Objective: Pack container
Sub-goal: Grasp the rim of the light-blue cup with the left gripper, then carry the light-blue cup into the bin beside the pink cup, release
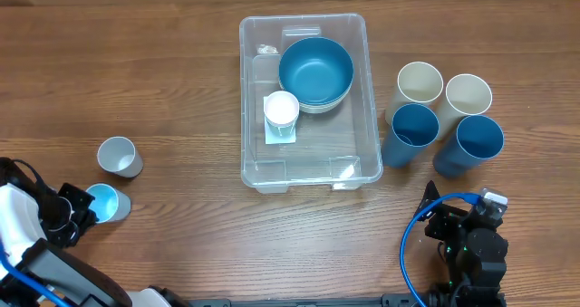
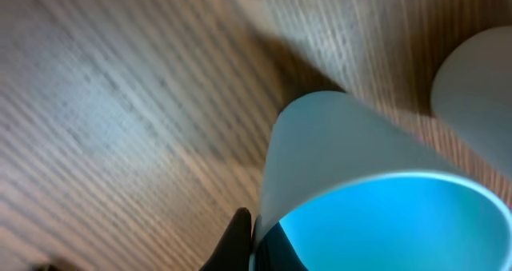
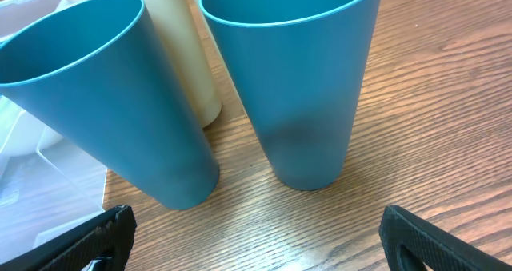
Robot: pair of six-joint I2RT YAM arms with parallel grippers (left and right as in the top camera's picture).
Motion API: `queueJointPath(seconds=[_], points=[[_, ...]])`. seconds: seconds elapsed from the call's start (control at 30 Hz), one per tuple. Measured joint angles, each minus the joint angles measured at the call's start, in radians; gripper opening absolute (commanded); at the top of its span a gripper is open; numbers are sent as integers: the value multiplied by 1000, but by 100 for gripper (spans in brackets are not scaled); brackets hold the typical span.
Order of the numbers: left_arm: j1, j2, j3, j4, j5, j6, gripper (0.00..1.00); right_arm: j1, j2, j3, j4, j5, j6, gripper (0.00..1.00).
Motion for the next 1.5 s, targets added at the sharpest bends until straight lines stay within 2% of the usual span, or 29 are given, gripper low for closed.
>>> queueJointPath(seconds=[0.2, 0.33, 0.47, 0.67, 0.8, 0.97, 1.23, 1.5], points=[[-1, -85, 16, -107, 98, 6, 4, 0, 0, 0, 0, 0, 0, 100], [-38, -204, 126, -192, 174, 36, 4, 0, 0, 0, 0, -1, 0, 100], [-185, -309, 286, -233, 203, 61, 4, 0, 0, 0, 0, 0, 0, 100], [-554, -344, 462, -156, 219, 96, 4, 0, 0, 0, 0, 0, 0, 100], [-750, -257, 514, -94, 220, 135, 4, 0, 0, 0, 0, 0, 0, 100], [-951, -8, 678, -97, 210, 240, 4, 0, 0, 0, 0, 0, 0, 100], [-1189, 327, 940, -95, 182, 336, 4, 0, 0, 0, 0, 0, 0, 100], [-1326, 482, 991, -93, 139, 350, 4, 0, 0, 0, 1, 0, 0, 100]])
